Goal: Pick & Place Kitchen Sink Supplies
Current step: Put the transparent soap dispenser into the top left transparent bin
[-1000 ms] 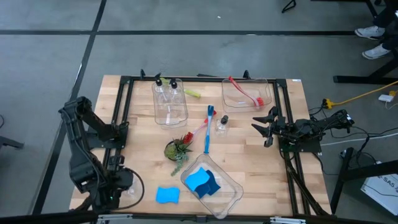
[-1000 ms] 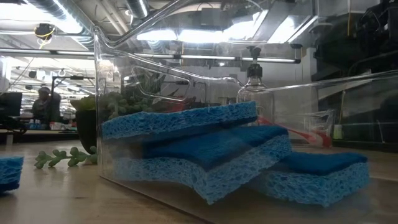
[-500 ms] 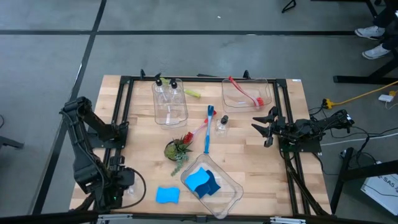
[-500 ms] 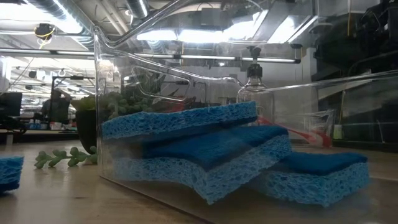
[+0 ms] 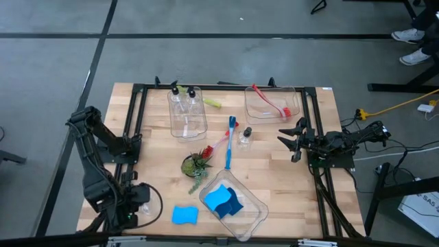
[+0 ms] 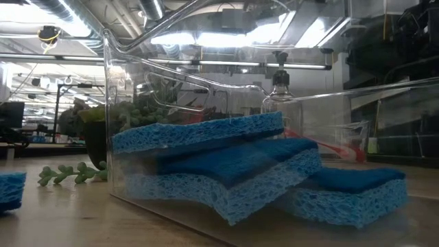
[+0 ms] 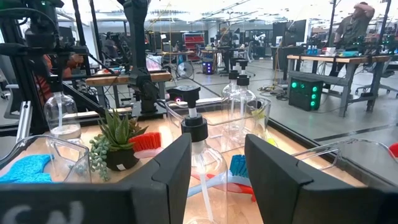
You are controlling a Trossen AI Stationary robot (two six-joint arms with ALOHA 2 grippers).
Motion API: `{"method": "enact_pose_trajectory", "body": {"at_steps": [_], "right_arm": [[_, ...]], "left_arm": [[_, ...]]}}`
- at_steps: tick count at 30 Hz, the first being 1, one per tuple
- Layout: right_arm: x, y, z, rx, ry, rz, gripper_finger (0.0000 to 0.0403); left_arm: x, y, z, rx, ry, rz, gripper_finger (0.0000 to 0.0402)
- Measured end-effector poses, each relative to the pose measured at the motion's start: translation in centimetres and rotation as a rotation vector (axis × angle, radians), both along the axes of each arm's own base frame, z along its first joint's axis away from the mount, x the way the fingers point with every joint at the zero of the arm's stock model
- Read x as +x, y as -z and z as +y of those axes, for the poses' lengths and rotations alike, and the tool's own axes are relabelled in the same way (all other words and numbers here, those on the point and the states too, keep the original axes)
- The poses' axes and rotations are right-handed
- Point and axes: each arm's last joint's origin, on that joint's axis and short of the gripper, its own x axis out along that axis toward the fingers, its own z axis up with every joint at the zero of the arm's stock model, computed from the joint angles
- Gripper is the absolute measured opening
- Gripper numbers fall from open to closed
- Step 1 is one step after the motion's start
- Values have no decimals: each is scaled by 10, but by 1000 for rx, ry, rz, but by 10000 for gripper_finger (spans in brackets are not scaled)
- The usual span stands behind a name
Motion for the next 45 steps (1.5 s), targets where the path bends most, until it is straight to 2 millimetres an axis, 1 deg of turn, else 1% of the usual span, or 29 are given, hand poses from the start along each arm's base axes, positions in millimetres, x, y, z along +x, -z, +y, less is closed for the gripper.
{"method": "enact_pose_trajectory", "body": {"at_steps": [3, 7, 9, 14, 17, 21, 26, 31, 36, 40, 45], "right_arm": [[0, 0, 0, 2, 0, -1, 149], [0, 0, 0, 1, 0, 0, 149], [0, 0, 0, 2, 0, -1, 149], [0, 0, 0, 2, 0, -1, 149], [0, 0, 0, 0, 0, 0, 149], [0, 0, 0, -1, 0, 0, 149], [0, 0, 0, 0, 0, -1, 149], [0, 0, 0, 1, 0, -1, 149], [0, 0, 0, 1, 0, 0, 149], [0, 0, 0, 2, 0, -1, 149], [0, 0, 0, 2, 0, -1, 149]], "left_arm": [[2, 0, 0, -8, -13, -11, 83], [5, -2, -3, -24, -35, -71, 83], [5, -6, -2, -19, -56, -103, 83], [9, -23, -2, -21, -107, -230, 83], [15, -36, 1, -29, -143, -309, 83], [27, -54, 8, -29, -174, -390, 83], [43, -81, 22, -16, -153, -492, 83], [61, -108, 45, 33, -122, -585, 83], [81, -130, 77, 134, -78, -646, 83], [99, -137, 111, 161, -33, -609, 83], [116, -137, 161, 229, 12, -547, 83]]}}
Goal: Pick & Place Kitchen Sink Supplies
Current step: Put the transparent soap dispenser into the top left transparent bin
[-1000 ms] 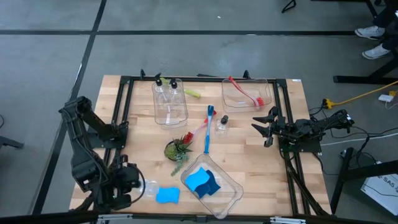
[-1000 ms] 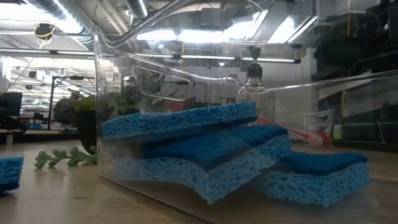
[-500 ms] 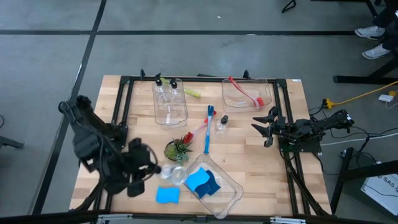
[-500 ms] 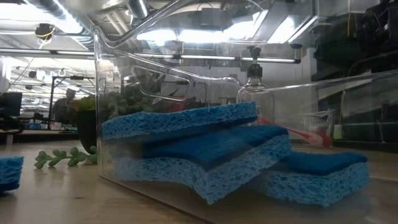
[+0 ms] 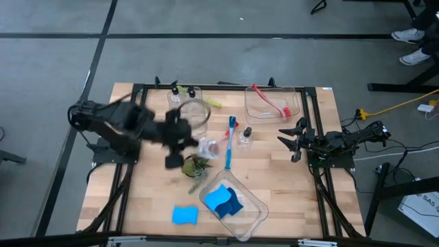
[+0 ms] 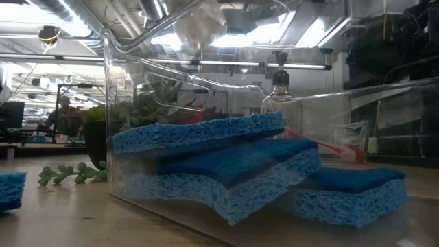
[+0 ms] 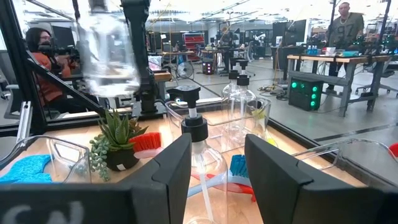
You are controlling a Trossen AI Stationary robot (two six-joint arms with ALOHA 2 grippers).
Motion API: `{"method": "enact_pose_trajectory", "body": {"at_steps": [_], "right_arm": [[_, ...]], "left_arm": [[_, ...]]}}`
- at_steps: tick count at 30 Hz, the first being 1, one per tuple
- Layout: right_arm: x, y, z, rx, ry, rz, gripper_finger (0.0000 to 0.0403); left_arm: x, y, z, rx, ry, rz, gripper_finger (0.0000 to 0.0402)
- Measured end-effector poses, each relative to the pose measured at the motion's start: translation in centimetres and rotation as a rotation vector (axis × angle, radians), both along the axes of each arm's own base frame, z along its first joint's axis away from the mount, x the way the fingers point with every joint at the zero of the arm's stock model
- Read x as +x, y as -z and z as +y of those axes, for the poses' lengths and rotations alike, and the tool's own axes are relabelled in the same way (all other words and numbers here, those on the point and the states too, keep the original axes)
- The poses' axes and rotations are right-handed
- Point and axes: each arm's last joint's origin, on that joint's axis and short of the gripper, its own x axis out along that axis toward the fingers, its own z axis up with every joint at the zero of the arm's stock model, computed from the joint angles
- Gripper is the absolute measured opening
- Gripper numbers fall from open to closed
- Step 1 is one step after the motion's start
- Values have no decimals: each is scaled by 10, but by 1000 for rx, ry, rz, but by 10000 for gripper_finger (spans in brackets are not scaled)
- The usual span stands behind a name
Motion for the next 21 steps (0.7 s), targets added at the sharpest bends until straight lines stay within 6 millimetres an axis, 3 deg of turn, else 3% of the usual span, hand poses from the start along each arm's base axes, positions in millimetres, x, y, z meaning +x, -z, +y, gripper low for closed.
{"method": "enact_pose_trajectory", "body": {"at_steps": [6, 10, 15, 21], "right_arm": [[0, 0, 0, -1, 0, 0, 149], [0, 0, 0, 0, 0, 0, 149], [0, 0, 0, 0, 0, 0, 149], [0, 0, 0, 0, 0, 0, 149]], "left_arm": [[9, 1, 76, -20, -35, 44, 83], [4, 1, 113, -50, -61, 59, 83], [-13, 7, 145, -102, -128, 153, 83], [-34, 14, 165, -129, -246, 290, 83]]}}
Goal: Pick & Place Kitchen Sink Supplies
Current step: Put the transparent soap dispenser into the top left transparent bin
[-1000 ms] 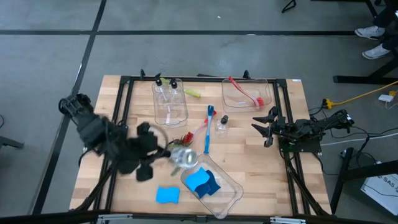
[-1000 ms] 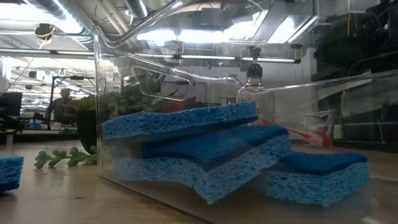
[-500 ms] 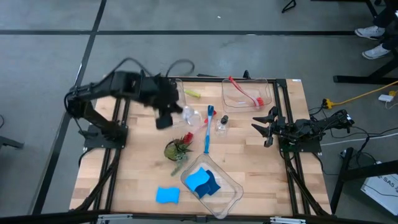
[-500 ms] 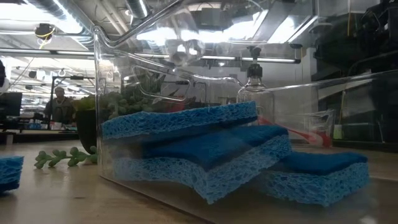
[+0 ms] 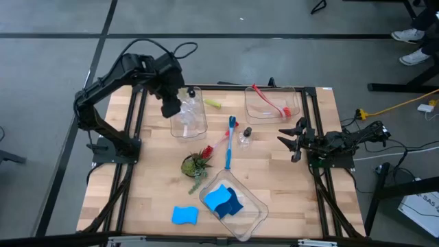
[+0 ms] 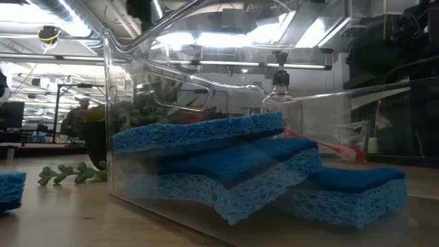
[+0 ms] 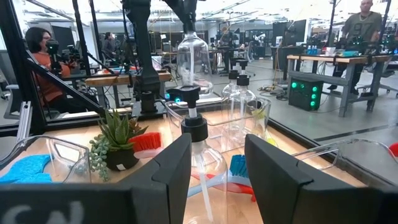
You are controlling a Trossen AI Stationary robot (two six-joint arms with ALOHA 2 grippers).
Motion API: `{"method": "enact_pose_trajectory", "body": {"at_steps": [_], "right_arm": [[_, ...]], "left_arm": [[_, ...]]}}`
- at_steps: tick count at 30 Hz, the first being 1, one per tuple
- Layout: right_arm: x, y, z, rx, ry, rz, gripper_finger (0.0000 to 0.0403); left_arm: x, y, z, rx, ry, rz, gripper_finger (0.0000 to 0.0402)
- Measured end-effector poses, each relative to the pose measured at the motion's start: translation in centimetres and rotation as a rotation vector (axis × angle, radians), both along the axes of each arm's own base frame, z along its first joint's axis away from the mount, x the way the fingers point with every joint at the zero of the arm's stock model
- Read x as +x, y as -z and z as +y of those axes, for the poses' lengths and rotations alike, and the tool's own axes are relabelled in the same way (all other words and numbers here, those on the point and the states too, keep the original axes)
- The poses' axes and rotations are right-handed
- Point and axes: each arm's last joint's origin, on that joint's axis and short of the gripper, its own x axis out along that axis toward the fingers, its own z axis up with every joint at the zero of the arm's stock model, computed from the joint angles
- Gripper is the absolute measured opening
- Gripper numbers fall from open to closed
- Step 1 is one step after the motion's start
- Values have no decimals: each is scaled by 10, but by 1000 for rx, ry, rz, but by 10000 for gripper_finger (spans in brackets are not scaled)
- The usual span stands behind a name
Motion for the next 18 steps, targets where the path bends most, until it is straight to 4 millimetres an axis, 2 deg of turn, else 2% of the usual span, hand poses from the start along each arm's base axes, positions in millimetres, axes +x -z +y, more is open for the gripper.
{"method": "enact_pose_trajectory", "body": {"at_steps": [5, 10, 18], "right_arm": [[0, 0, 0, 0, 0, 0, 149], [0, 0, 0, 0, 0, 0, 149], [0, 0, 0, -3, 0, 1, 149]], "left_arm": [[1, 6, 15, 17, -20, 27, 83], [23, 28, 33, -26, 2, 109, 83], [49, 55, 48, -56, 60, 208, 83]]}}
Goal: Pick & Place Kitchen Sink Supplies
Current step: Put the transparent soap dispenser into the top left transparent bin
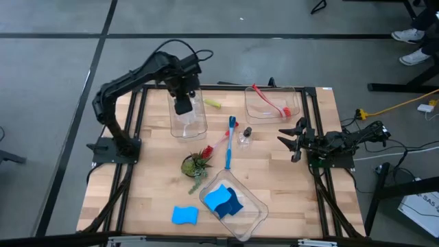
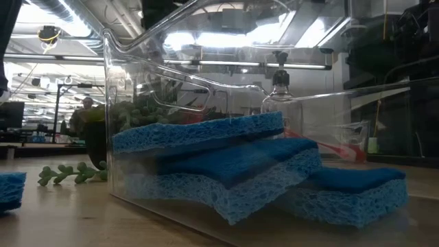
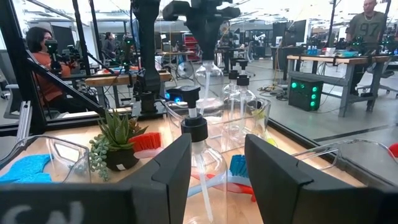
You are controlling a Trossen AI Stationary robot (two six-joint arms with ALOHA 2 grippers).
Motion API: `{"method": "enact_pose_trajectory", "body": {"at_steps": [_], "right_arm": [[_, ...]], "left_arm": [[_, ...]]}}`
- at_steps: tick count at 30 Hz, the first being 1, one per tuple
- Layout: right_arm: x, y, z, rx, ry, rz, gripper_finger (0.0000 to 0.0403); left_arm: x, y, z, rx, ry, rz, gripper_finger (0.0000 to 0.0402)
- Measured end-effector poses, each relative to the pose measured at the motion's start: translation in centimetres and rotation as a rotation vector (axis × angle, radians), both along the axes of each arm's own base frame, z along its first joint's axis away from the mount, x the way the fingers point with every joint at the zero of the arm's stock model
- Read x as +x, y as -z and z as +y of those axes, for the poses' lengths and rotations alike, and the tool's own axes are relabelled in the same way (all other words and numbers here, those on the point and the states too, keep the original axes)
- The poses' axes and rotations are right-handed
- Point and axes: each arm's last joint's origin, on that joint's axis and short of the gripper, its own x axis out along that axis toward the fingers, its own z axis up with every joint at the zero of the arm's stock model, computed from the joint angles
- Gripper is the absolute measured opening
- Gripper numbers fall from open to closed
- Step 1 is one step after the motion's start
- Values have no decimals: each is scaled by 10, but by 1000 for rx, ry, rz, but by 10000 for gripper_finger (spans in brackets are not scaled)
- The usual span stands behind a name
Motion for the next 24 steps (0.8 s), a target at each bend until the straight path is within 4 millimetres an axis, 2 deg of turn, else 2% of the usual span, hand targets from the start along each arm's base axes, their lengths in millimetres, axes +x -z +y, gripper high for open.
{"method": "enact_pose_trajectory", "body": {"at_steps": [8, 11, 14, 17, 20, 24], "right_arm": [[0, 0, 0, 2, 0, -1, 149], [0, 0, 0, 1, 0, 0, 149], [0, 0, 0, 1, 0, 0, 149], [0, 0, 0, 2, 0, 0, 149], [0, 0, 0, 0, 0, 0, 149], [0, 0, 0, 2, 0, 0, 149]], "left_arm": [[-2, 2, 4, 21, -33, 17, 83], [-14, 5, 0, 13, -43, 38, 83], [-28, 20, -3, -17, -70, 78, 83], [-40, 24, -6, 11, -76, -6, 83], [-43, 24, -8, 20, -84, -118, 83], [-49, 28, -11, 37, -112, -65, 83]]}}
